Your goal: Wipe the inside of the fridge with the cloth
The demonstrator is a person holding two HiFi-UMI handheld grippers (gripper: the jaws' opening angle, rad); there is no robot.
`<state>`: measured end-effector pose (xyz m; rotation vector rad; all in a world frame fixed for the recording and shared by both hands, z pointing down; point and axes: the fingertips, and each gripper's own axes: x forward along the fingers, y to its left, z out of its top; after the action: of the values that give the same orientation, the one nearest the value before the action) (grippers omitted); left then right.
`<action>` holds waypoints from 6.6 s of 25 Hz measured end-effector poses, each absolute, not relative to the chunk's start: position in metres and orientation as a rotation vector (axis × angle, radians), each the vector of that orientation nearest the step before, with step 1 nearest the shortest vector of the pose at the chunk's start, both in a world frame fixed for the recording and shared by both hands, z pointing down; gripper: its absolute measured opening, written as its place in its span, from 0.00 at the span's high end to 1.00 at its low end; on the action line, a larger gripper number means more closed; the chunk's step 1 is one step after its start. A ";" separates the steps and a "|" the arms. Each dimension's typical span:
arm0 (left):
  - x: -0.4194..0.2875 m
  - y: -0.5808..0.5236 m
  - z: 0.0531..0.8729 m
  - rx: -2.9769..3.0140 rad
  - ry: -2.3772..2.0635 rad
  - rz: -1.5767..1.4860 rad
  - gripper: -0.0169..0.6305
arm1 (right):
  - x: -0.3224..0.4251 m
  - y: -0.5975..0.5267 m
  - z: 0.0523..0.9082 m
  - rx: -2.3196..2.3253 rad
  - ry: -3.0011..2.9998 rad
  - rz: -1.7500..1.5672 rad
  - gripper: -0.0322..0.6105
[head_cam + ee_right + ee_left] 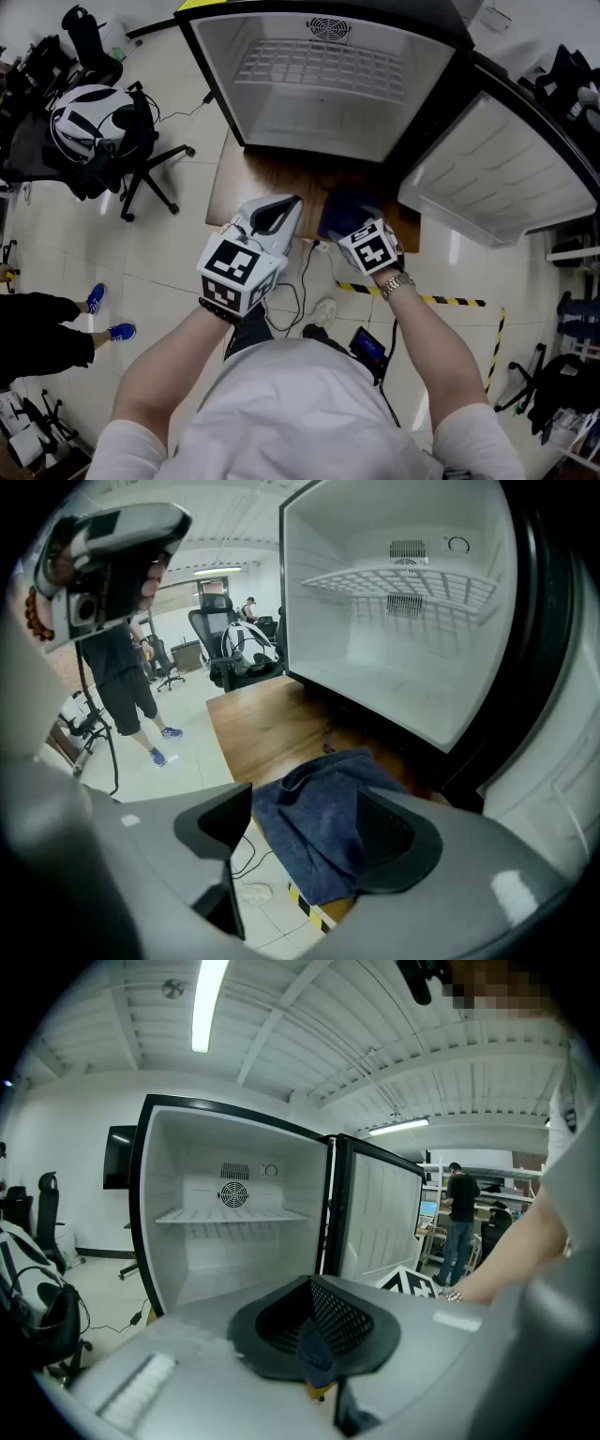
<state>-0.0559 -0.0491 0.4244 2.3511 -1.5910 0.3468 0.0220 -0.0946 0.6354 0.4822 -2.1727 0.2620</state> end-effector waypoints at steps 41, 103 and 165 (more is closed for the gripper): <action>-0.196 -0.110 0.391 2.272 -1.808 0.326 0.97 | -0.058 -0.153 0.586 0.523 -2.276 0.249 0.82; -0.293 -0.193 0.329 2.405 -1.845 0.314 0.63 | -0.293 -0.301 0.315 0.916 -2.908 0.059 0.83; -0.292 -0.195 0.328 2.356 -1.897 0.237 0.64 | -0.147 -0.417 0.327 1.496 -2.595 0.033 0.83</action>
<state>-0.2916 -0.1953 0.3277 2.3564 -1.8966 0.2372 -0.1471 -0.4173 0.3267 1.4958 -2.5953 0.0329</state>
